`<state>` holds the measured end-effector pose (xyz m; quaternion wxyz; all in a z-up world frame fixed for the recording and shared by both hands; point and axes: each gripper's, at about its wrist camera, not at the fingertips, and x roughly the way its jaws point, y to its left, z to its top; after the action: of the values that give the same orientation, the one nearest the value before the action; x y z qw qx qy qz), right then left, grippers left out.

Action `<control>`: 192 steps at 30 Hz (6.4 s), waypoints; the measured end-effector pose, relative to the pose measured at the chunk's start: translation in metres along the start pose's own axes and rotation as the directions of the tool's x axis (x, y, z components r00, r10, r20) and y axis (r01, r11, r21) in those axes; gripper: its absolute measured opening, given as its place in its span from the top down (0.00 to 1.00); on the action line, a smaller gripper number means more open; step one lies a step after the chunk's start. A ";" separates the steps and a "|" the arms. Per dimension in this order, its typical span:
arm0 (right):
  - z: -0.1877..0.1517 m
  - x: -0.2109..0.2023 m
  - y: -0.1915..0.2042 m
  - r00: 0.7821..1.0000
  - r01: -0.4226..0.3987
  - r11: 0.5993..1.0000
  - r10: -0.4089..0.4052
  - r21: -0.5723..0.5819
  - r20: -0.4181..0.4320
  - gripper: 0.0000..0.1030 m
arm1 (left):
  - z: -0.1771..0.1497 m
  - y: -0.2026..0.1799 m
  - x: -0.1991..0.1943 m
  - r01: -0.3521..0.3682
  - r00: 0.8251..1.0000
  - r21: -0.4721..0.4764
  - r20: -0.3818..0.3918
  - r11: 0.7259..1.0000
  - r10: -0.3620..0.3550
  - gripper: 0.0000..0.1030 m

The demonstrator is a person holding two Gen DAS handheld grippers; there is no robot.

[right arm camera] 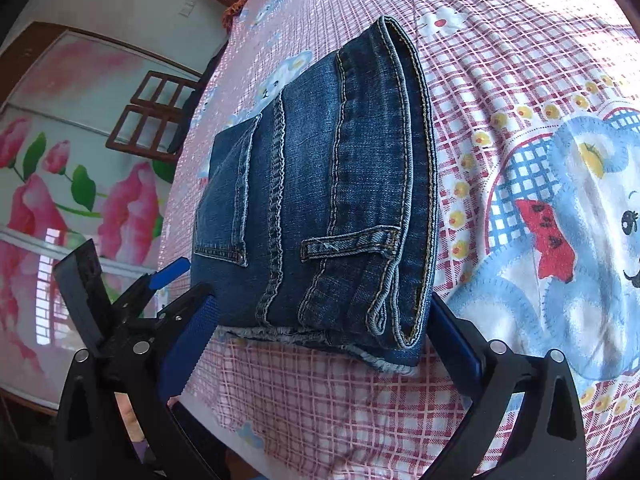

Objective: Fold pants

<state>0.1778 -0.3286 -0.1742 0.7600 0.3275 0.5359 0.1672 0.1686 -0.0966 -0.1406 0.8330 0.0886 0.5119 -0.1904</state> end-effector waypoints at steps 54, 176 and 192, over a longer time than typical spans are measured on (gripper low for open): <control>-0.009 -0.030 -0.074 0.966 -0.258 0.950 0.251 0.177 0.062 0.52 | 0.005 0.128 0.060 0.668 0.657 -0.509 0.060 0.543 -0.751 0.20; 0.092 0.062 0.004 0.987 -0.161 0.986 0.162 -0.041 0.021 0.79 | 0.084 0.221 0.069 0.591 0.796 -0.469 0.208 0.656 -0.569 0.78; 0.038 0.009 -0.019 0.998 -0.029 0.999 0.026 0.042 0.062 0.24 | 0.037 0.233 0.039 0.265 0.949 -0.585 0.015 0.767 -0.316 0.02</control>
<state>0.2147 -0.3497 -0.1853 0.7666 0.3560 0.5112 0.1562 0.3093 0.0940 -0.1688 0.7580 -0.2417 0.5874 -0.1479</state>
